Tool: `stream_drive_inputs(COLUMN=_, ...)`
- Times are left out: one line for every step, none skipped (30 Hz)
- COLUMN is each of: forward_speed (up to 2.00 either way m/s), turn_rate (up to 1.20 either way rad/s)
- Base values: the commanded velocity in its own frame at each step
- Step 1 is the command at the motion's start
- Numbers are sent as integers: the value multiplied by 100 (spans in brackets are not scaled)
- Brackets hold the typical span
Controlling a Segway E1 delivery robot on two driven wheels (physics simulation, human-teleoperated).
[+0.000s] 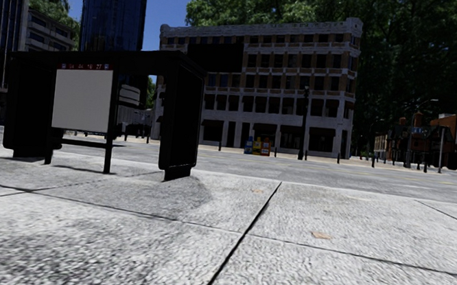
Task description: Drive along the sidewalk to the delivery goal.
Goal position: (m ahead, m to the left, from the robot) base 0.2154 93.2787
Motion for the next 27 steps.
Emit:
stream_drive_inputs(forward_speed=200, turn_rate=68)
stream_drive_inputs(forward_speed=200, turn_rate=71)
stream_drive_inputs(forward_speed=200, turn_rate=72)
stream_drive_inputs(forward_speed=200, turn_rate=72)
stream_drive_inputs(forward_speed=200, turn_rate=72)
stream_drive_inputs(forward_speed=200, turn_rate=72)
stream_drive_inputs(forward_speed=200, turn_rate=72)
stream_drive_inputs(forward_speed=200, turn_rate=72)
stream_drive_inputs(forward_speed=200, turn_rate=72)
stream_drive_inputs(forward_speed=200, turn_rate=72)
stream_drive_inputs(forward_speed=200, turn_rate=72)
stream_drive_inputs(forward_speed=200, turn_rate=72)
stream_drive_inputs(forward_speed=200, turn_rate=72)
stream_drive_inputs(forward_speed=200, turn_rate=72)
stream_drive_inputs(forward_speed=200, turn_rate=72)
stream_drive_inputs(forward_speed=200, turn_rate=72)
stream_drive_inputs(forward_speed=200, turn_rate=72)
stream_drive_inputs(forward_speed=200, turn_rate=72)
stream_drive_inputs(forward_speed=200, turn_rate=72)
stream_drive_inputs(forward_speed=200, turn_rate=71)
stream_drive_inputs(forward_speed=200, turn_rate=71)
stream_drive_inputs(forward_speed=200, turn_rate=71)
stream_drive_inputs(forward_speed=200, turn_rate=71)
stream_drive_inputs(forward_speed=200, turn_rate=71)
stream_drive_inputs(forward_speed=200, turn_rate=71)
stream_drive_inputs(forward_speed=200, turn_rate=71)
stream_drive_inputs(forward_speed=200, turn_rate=71)
